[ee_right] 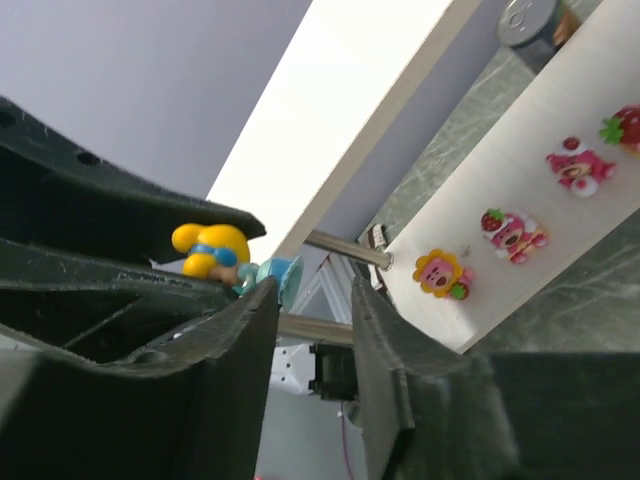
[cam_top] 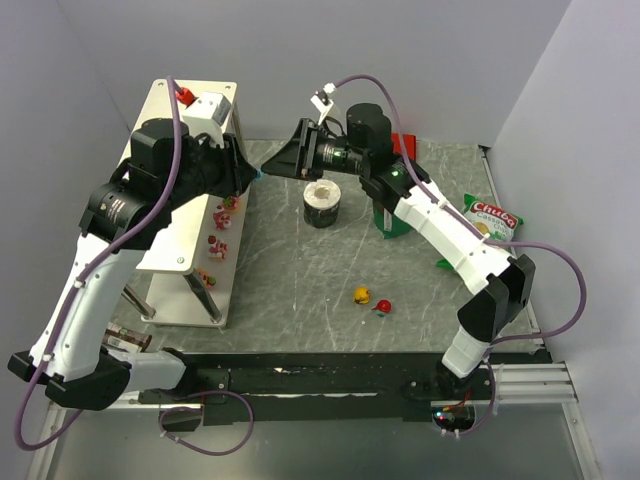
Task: Place and organize the plastic toys onto the shelf
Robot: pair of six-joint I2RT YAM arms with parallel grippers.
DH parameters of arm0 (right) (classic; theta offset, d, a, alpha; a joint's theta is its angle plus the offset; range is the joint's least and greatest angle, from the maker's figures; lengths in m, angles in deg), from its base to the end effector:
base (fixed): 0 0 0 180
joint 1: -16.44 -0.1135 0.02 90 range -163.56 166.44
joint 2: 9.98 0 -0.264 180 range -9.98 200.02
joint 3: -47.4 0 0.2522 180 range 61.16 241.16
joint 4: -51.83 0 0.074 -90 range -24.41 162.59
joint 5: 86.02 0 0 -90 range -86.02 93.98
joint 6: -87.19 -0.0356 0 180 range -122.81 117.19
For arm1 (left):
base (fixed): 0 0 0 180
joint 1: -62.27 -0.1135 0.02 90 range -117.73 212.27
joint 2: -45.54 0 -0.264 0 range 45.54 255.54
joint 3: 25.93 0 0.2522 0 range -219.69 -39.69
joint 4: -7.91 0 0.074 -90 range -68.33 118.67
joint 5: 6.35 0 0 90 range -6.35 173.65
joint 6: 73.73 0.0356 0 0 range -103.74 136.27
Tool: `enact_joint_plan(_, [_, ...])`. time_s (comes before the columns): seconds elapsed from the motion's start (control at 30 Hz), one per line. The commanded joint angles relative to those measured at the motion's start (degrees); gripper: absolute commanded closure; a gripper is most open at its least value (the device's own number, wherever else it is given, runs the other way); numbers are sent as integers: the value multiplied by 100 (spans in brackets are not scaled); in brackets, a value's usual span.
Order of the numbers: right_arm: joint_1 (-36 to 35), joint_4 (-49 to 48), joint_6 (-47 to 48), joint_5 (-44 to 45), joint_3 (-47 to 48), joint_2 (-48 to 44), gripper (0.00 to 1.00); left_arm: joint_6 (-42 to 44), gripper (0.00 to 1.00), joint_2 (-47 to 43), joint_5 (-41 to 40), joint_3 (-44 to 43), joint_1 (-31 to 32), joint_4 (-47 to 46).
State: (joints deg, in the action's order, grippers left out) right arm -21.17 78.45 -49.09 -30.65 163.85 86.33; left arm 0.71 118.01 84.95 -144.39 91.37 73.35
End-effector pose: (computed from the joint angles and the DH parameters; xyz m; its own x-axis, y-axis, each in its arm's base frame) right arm 0.2954 0.2531 0.4511 -0.7480 0.1745 -0.6404 -0.5916 0.2621 0.7624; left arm 0.1910 -0.1072 0.5101 -0.4157 -0.0755 -0.9063 0.4084 0.8749 -0.2602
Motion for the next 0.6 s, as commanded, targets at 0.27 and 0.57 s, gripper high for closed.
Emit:
enact_joint_plan(0.27, [-10,-12,58,36,725,326,54,43,92,-101,213,-103,34,-255])
enact_joint_plan(0.57, [-150,366,172,18,910,546,57,8,87,-110,-7,-129,34,-369])
